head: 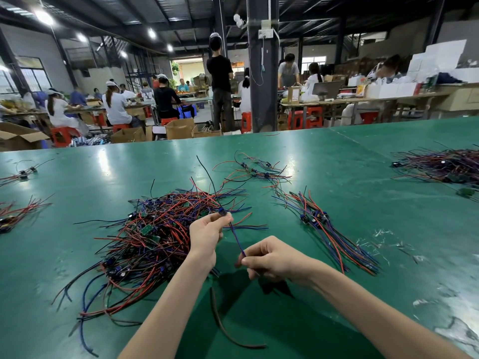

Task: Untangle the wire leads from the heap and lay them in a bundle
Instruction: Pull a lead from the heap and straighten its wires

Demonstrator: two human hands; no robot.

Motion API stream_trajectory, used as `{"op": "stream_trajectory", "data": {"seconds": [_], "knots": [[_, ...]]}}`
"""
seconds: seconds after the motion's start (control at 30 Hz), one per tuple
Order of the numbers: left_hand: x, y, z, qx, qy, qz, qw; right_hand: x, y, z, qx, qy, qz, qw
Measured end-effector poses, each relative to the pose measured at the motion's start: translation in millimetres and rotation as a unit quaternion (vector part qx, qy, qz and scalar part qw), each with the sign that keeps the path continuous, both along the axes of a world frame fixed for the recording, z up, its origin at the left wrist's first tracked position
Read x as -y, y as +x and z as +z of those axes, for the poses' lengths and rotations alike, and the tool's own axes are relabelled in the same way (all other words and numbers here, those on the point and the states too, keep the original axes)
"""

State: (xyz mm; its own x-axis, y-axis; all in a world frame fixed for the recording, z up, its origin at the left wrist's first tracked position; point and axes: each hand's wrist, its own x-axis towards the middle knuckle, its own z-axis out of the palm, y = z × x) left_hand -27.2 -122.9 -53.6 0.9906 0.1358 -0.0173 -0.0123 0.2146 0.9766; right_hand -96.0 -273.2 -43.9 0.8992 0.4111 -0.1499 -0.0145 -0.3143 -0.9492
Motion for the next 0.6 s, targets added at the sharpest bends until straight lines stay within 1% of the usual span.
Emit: {"op": "stream_trajectory", "data": {"seconds": [0.17,0.37,0.6], "knots": [[0.4,1.2,0.6,0.001,-0.004,0.020,1.000,1.3,-0.8,1.0,-0.020,-0.006,-0.004,1.000],[1.4,1.0,-1.5,0.008,0.005,0.022,1.000,2.8,-0.6,2.0,-0.040,-0.032,-0.018,0.999],[-0.5,0.6,0.5,0.017,-0.007,0.037,0.999,2.3,-1.7,4.0,-0.026,-0.017,-0.001,1.000]]}}
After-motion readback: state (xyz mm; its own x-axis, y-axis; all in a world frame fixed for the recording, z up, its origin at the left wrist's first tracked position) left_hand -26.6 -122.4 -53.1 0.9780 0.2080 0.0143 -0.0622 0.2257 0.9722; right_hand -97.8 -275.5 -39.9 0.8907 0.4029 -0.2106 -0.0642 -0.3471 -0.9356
